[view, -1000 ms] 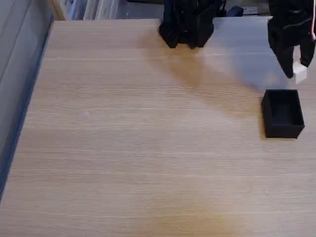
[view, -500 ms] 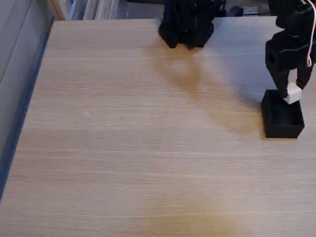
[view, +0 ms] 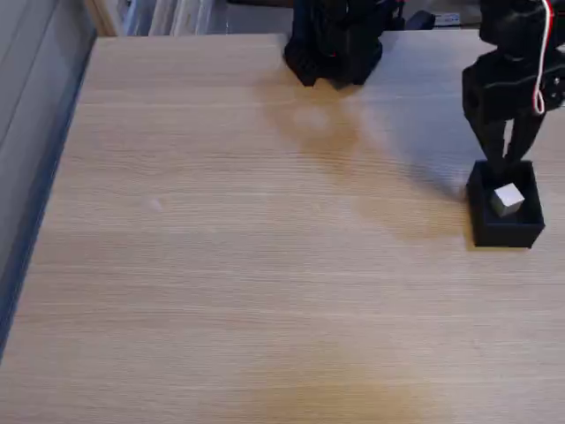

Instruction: Pick a white block and place it in the black box.

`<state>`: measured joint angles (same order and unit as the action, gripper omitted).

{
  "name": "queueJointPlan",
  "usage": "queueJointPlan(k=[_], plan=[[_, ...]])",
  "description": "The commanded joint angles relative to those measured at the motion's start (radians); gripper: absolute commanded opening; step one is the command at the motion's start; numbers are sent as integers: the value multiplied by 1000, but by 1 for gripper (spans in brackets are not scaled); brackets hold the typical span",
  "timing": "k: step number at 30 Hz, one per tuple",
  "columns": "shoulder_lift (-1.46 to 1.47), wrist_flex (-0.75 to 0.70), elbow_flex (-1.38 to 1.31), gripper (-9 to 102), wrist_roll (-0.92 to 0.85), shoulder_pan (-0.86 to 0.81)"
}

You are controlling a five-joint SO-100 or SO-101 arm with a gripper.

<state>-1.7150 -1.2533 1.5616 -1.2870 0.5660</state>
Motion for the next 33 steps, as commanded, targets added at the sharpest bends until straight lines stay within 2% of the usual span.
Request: queueJointPlan(k=[1,8,14,19,26,28,33], plan=[[-160,40,130,0,-46,-29],[-565,166,617,0,-189,-135],[-945,169,1026,0,-316,-250],[-1276,117,1315,0,-407,-353],[-1466,67,1517,0,-485,-499],[-1526,8,1543,0,-497,-529],[-1609,-87,1543,0,-337,-497]])
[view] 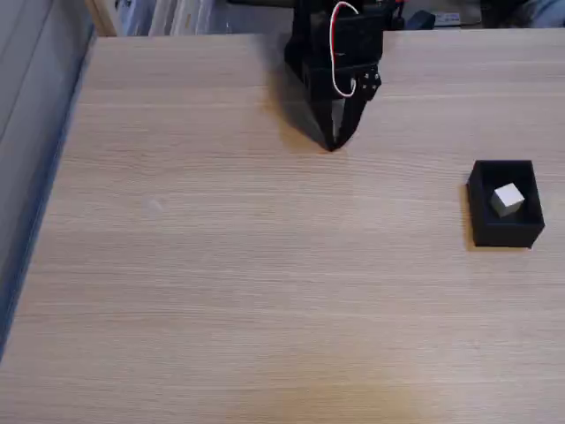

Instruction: Pick a white block and place it in the black box.

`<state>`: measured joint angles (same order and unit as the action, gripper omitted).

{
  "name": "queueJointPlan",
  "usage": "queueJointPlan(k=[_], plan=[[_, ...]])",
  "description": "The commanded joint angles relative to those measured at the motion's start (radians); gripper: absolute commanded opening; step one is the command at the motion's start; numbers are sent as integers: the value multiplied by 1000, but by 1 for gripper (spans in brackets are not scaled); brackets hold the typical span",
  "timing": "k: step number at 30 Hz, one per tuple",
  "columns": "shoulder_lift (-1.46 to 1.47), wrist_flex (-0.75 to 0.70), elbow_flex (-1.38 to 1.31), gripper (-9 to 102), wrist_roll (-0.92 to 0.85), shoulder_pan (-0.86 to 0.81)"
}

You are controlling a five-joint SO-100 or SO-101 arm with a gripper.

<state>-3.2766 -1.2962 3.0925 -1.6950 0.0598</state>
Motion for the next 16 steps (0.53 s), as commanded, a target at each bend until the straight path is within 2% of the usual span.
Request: queueJointPlan(k=[1,16], plan=[[-54,-51,12,0,91,23],[-55,-52,14,0,91,23]])
